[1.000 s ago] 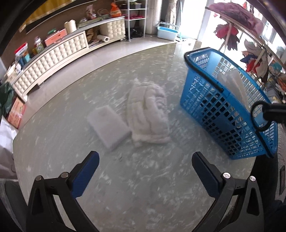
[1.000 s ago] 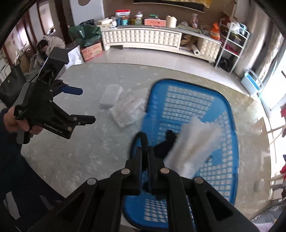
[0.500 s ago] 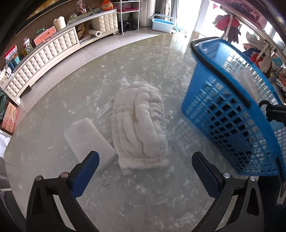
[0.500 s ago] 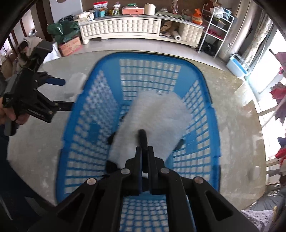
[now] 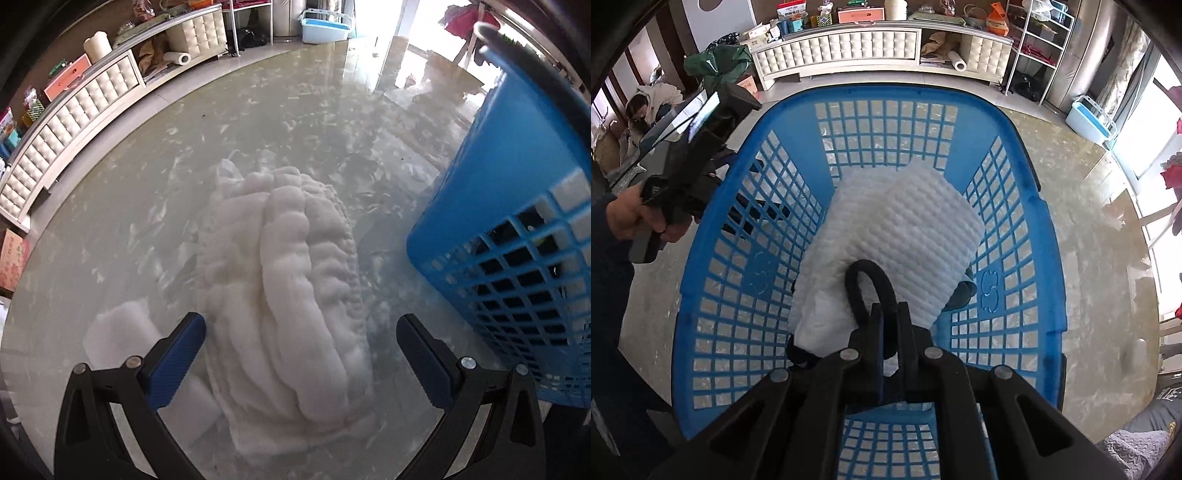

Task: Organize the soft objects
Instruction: 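Carry the hair tie over the basket with the right tool while the left grasps the fluffy white cloth, then open the right tool to drop the hair tie while the left lifts the fluffy cloth, then lower the fluffy white cloth into the basket and open the left tool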

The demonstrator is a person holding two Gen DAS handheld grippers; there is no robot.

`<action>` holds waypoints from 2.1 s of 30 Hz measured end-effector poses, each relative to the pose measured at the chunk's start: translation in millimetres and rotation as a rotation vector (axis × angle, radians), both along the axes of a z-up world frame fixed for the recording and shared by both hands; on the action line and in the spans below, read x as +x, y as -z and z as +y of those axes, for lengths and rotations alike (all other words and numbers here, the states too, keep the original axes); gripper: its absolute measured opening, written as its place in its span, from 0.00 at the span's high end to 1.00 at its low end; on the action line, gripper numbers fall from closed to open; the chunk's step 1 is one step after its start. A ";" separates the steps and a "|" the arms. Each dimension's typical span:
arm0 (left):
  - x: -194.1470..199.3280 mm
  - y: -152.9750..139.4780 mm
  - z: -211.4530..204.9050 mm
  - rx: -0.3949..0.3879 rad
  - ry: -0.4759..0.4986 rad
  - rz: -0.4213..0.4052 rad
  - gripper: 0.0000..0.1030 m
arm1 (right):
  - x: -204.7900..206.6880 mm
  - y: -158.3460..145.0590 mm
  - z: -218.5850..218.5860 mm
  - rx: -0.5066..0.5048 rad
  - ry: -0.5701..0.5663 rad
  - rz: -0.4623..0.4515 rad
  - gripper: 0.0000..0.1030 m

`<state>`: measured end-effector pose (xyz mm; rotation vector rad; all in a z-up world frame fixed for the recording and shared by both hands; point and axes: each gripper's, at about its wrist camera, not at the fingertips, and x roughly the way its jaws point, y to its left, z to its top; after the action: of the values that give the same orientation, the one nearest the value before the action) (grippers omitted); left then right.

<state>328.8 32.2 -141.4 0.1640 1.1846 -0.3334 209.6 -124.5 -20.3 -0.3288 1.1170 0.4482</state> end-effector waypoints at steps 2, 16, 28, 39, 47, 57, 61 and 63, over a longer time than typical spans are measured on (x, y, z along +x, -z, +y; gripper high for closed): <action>0.8 0.2 0.0 -0.006 0.001 -0.011 0.07 | 6.2 1.8 -5.2 0.003 0.002 0.002 0.94; -1.0 -17.2 28.7 -0.009 -0.072 -0.032 0.73 | 14.4 6.7 1.5 -0.014 0.032 -0.018 0.73; -65.2 -83.0 20.2 -0.041 -0.047 -0.131 0.74 | 0.0 -10.4 -8.3 0.061 0.060 -0.036 0.03; -122.0 -147.7 -12.3 -0.070 0.006 -0.234 0.74 | -20.6 -23.4 -48.0 0.082 0.092 -0.087 0.00; -132.2 -176.5 -46.9 -0.055 0.070 -0.269 0.74 | -34.0 -28.0 -68.3 0.094 0.104 -0.122 0.00; -127.8 -182.4 -97.1 -0.041 0.179 -0.272 0.74 | -36.6 -30.0 -74.9 0.128 0.109 -0.141 0.00; -121.5 -175.0 -119.2 -0.025 0.226 -0.261 0.74 | -34.0 -27.9 -80.4 0.140 0.118 -0.136 0.00; -116.6 -170.8 -126.9 -0.020 0.243 -0.251 0.74 | -32.5 -26.1 -83.8 0.146 0.122 -0.132 0.00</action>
<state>212.2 -94.6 29.4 0.3245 0.9135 -0.5225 177.1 -208.3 5.7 -0.1587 0.9639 0.3921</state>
